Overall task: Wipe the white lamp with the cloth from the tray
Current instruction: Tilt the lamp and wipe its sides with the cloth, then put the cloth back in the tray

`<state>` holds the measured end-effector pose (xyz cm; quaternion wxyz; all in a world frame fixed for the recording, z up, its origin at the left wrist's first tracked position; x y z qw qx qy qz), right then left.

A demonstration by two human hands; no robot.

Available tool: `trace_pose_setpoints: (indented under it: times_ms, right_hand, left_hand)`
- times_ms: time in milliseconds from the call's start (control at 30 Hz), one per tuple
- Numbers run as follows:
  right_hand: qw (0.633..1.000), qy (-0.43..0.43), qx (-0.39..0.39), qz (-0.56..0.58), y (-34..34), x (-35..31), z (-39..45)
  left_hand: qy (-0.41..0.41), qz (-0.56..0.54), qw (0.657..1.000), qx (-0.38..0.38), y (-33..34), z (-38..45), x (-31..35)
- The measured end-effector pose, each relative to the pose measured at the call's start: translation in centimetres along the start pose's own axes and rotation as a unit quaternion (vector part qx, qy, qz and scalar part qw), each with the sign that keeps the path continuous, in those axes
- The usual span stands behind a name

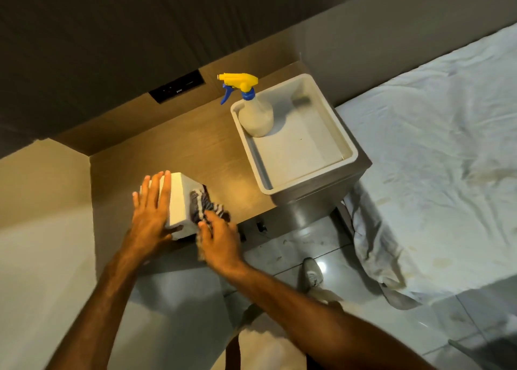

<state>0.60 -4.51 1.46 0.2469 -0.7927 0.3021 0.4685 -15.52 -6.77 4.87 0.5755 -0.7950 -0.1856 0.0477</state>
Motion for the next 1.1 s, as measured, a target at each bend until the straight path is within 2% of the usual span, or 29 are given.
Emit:
trace_pose_setpoints:
  times_ms: [67,133,200,267,333,400,467,567,700,933,1033,1100]
  right_hand:
    - [0.999,-0.042,-0.026,0.011,-1.7,-2.2,-1.2]
    - [0.994,-0.107,-0.016,0.007,-5.4,-5.1,-1.6]
    - [0.981,-0.182,0.057,-0.02,-10.7,-7.7,-1.6]
    - [0.956,-0.222,0.164,-0.102,-16.5,-8.9,-0.6]
    - [0.917,-0.184,0.259,-0.24,-21.5,-8.8,1.6]
    - [0.88,-0.115,0.29,-0.36,-24.6,-7.4,4.5]
    - [0.852,-0.047,0.264,-0.45,-25.6,-5.3,7.0]
    - [0.845,0.045,0.207,-0.491,-25.5,-1.6,8.7]
    - [0.86,0.02,0.192,-0.472,-25.9,-1.1,9.5]
    - [0.857,0.043,0.131,-0.497,-26.7,0.2,10.0]
    - [0.867,0.026,0.135,-0.479,-26.0,-0.9,8.7]
    - [0.882,-0.016,0.172,-0.437,-26.4,-2.5,6.4]
  left_hand:
    - [-0.016,-0.005,1.0,0.006,-0.3,0.9,-0.4]
    - [-0.029,-0.014,0.999,0.013,-0.5,1.9,-0.2]
    - [-0.034,-0.02,0.999,0.015,-0.4,2.3,-0.2]
    - [-0.031,-0.027,0.999,0.016,-0.3,2.4,-0.4]
    - [-0.027,-0.03,0.999,0.014,-0.1,2.6,-0.4]
    - [-0.032,-0.032,0.999,0.012,-0.2,2.9,-0.4]
    - [-0.035,-0.035,0.999,0.014,-0.2,3.0,-0.3]
    - [-0.04,-0.035,0.998,0.016,0.0,3.0,-0.4]
    - [-0.052,-0.03,0.998,0.01,0.3,3.3,-0.6]
    - [-0.052,-0.017,0.998,0.015,0.9,3.5,-1.1]
    - [-0.057,-0.009,0.998,0.022,0.6,3.0,-0.8]
    - [-0.061,-0.006,0.998,0.011,-0.2,2.7,-0.1]
Point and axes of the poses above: each hand's wrist, its own z-axis towards the middle knuckle, its own y-axis out of the palm, x = y × z, the point moved 6 cm from there along z, towards the middle knuckle, and after that the axes turned 6 degrees about -x, right-handed, at the moved point
